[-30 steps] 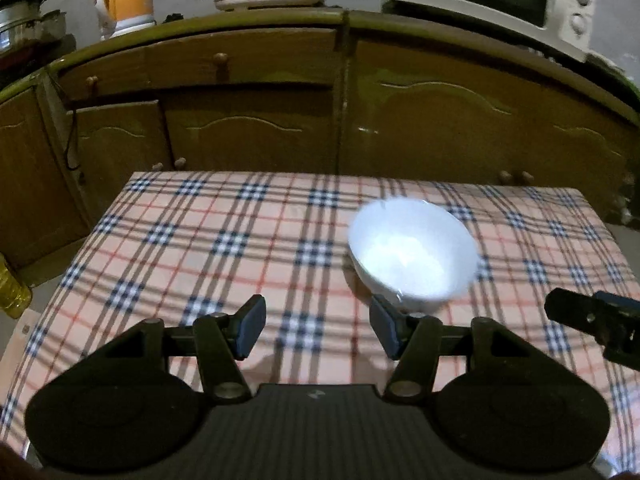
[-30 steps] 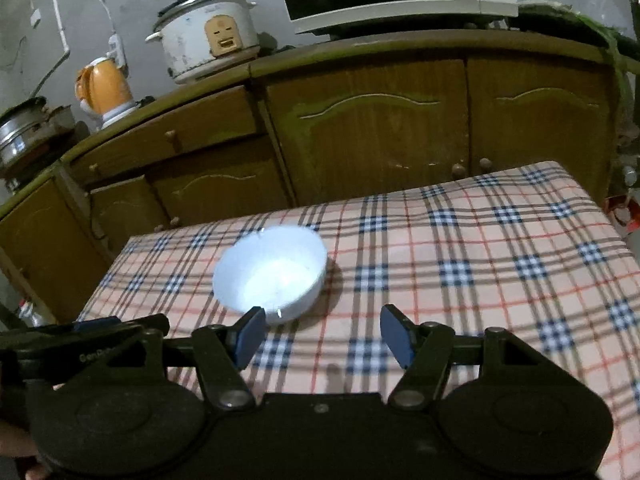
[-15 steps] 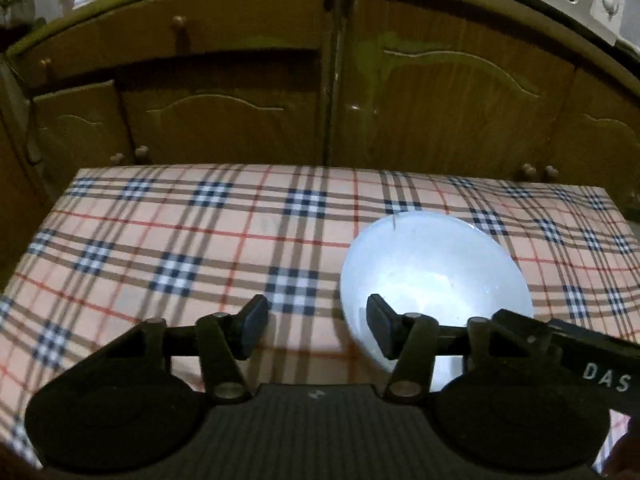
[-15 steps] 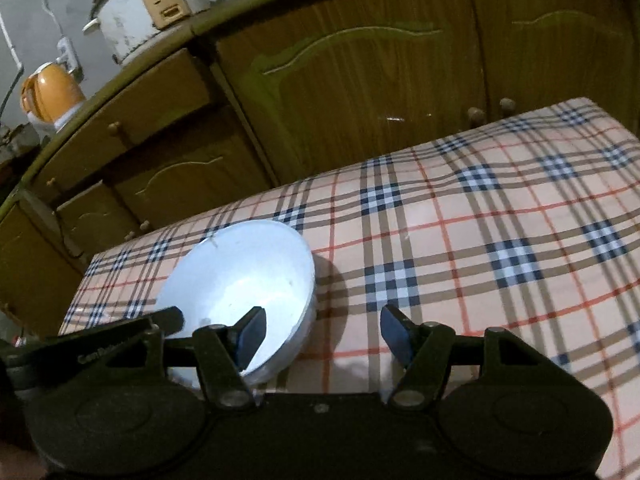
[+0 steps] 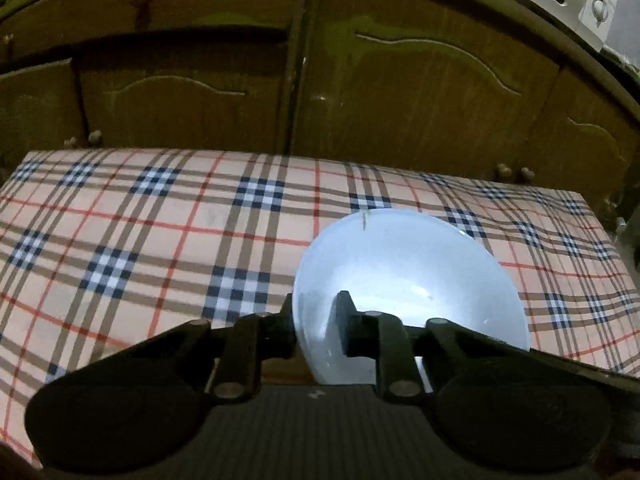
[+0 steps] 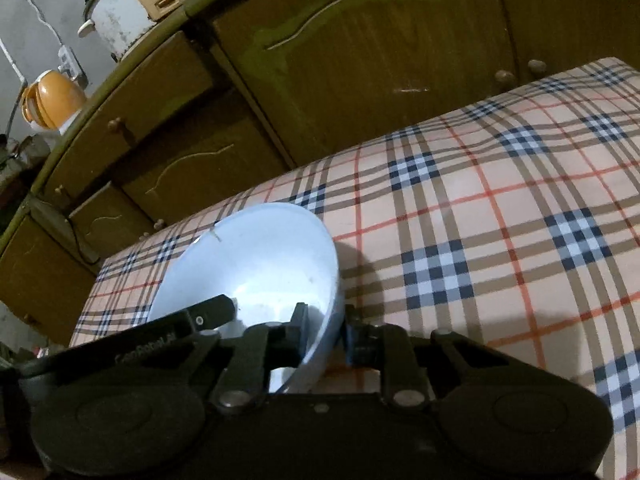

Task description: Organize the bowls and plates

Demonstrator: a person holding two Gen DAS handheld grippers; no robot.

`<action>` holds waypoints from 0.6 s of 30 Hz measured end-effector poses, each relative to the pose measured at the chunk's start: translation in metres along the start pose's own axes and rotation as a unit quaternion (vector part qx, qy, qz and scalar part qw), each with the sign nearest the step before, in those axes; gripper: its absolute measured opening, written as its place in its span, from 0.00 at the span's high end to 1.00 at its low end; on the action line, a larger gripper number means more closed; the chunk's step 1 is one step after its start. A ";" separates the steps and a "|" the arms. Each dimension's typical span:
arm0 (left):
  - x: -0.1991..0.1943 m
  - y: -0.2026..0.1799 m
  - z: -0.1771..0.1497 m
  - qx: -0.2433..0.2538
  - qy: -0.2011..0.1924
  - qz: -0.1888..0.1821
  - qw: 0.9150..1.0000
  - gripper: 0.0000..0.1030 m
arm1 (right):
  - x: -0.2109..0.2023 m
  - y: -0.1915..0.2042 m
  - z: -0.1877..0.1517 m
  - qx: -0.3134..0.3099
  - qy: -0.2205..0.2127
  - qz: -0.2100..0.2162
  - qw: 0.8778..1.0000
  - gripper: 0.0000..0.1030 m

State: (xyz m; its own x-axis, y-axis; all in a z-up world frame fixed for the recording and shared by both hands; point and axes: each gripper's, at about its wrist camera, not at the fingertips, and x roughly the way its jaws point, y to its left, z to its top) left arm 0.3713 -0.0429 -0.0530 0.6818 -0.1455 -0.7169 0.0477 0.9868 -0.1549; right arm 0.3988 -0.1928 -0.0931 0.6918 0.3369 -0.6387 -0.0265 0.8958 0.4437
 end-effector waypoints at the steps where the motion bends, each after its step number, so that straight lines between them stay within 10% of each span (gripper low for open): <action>1: -0.002 -0.001 -0.002 0.001 0.000 -0.002 1.000 0.81 | -0.002 0.000 -0.001 -0.001 0.000 -0.001 1.000 0.77; 18: -0.125 -0.056 -0.017 0.029 -0.052 -0.017 0.998 0.81 | -0.131 0.015 -0.010 -0.023 -0.063 -0.013 0.998 0.77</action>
State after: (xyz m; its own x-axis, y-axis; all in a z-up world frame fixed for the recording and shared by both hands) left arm 0.2704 -0.0813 0.0337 0.7514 -0.1738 -0.6366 0.1128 0.9843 -0.1357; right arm 0.3006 -0.2206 -0.0089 0.7776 0.2767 -0.5646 -0.0389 0.9174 0.3961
